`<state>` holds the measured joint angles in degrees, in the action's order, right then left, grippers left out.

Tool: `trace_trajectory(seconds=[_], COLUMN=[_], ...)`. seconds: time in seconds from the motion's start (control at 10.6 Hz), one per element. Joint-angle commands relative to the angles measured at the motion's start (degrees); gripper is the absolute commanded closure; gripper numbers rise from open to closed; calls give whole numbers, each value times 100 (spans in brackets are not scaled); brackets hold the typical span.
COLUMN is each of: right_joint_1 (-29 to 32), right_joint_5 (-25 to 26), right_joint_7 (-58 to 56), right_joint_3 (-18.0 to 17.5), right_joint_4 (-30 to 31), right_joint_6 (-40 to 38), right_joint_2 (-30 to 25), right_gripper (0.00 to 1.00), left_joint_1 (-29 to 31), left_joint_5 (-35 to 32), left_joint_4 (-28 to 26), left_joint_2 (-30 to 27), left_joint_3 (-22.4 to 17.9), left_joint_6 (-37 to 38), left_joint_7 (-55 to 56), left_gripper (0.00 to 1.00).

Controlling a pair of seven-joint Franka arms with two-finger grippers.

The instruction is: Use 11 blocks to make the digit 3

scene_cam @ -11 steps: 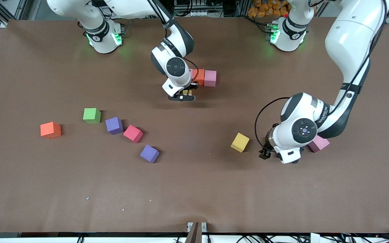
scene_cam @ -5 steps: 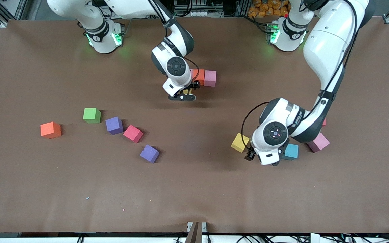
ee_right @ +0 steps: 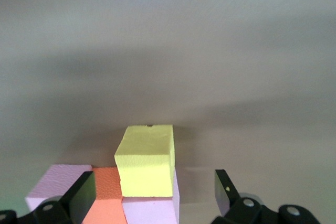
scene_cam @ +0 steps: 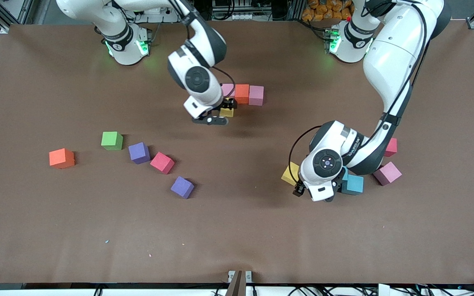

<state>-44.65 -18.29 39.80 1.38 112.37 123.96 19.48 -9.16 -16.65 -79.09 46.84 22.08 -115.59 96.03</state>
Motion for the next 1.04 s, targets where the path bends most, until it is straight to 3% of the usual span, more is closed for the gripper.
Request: trace_trajectory(seconds=[0.0,0.28,0.57,0.76,0.95], right_joint_1=[552,1264,1609,1644,1635], right_joint_5=[184,1053,1196,1720,2433], right_joint_7=[-243,-1488,-2825,-3345,-3523], right_joint_3=[-6,2,11,11,2], right_joint_4=[75,-109,-539,-760,-857], right_joint_6=[-109,-38,-74,-82,-82], right_joint_2=[-445,-340,80,309,389], right_gripper=[0,0,0,0,0], left_joint_1=[-130,-183,-192,-200,-192], left_joint_5=[-75,-66,-92,-84,-75], left_joint_4=[157,130,113,104,113], left_joint_2=[124,150,255,335,361], left_joint_3=[-55,-55,-55,-55,-46], left_joint_6=[-7,-16,-104,-252,-280], left_joint_7=[197,329,320,320,329], left_gripper=[0,0,0,5,56])
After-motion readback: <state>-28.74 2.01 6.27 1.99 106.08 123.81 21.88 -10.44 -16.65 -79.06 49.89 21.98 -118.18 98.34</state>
